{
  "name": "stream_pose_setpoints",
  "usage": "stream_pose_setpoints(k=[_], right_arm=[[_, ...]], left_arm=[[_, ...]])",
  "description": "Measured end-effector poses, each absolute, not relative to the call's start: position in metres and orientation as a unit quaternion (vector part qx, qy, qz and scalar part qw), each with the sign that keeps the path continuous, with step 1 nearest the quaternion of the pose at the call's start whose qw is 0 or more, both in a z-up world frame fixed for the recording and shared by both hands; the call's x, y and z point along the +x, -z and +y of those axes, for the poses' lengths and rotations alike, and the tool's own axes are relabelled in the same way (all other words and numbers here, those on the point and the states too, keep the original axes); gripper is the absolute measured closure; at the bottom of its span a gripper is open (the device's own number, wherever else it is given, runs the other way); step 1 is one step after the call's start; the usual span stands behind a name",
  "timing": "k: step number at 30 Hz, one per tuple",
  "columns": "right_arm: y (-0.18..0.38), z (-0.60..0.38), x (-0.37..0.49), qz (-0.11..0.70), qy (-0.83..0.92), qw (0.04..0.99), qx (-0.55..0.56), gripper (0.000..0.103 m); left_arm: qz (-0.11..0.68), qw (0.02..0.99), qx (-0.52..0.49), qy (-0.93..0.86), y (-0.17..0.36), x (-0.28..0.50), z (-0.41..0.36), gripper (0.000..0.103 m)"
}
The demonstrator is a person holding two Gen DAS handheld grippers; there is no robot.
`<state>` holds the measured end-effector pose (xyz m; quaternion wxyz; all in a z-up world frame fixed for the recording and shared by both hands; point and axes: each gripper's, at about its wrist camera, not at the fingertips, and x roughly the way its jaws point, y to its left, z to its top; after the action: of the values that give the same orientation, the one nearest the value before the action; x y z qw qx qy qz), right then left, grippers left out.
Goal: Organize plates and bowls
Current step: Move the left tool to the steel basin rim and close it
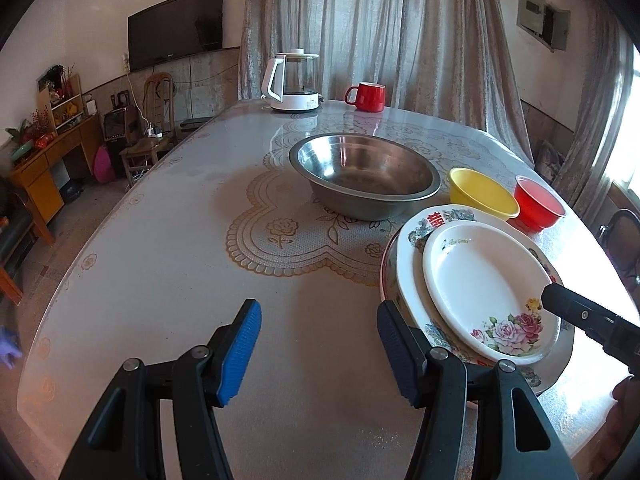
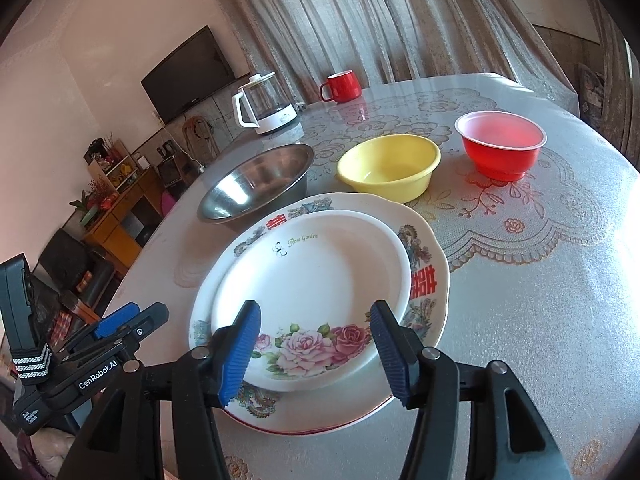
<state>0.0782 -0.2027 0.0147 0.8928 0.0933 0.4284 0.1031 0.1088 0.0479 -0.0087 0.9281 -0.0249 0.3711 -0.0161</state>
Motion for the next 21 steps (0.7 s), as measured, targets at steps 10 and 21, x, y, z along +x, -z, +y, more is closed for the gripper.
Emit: stream_pose_setpoints(k=[10, 21], right_arm=[[-0.016, -0.193, 0.097, 0.428, -0.117, 0.892, 0.088, 0.045], [-0.013, -0.187, 0.131, 0.443, -0.144, 0.878, 0.11, 0.045]], left_arm=[[0.375, 0.927, -0.015, 0.017, 0.01, 0.116, 0.051, 0.042], [0.398, 0.915, -0.048, 0.035, 0.016, 0.14, 0.068, 0.039]])
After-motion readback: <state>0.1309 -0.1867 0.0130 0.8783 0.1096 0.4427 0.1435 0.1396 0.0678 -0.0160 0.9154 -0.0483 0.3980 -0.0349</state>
